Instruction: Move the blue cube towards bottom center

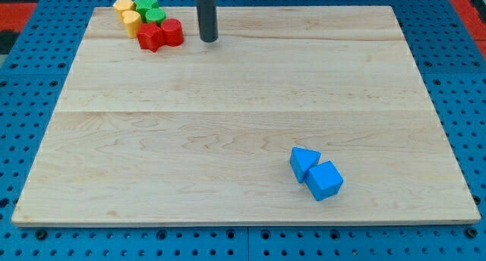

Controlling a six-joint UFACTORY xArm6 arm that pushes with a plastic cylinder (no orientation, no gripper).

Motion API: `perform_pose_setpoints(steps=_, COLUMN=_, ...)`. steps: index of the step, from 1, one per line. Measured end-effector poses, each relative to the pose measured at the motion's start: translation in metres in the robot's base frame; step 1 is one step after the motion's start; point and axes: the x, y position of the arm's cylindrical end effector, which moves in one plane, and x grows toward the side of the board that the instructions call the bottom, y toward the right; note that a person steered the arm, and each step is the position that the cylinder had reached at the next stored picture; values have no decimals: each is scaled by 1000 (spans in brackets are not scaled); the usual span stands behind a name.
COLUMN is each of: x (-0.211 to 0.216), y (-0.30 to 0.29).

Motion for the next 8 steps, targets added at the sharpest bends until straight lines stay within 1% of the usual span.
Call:
perform_pose_setpoints(steps=1, x=-3, y=-27)
perform_pose_setpoints(steps=2, x=-3, y=-39)
perform_pose_setpoints(steps=3, x=-2, y=-40)
perform_pose_setpoints(steps=4, x=7, y=14)
perform_pose_setpoints(steps=5, x=33, y=96)
perform_pose_setpoints(steps=7, x=123, y=255)
perform_pose_setpoints(steps=8, x=164, y=296)
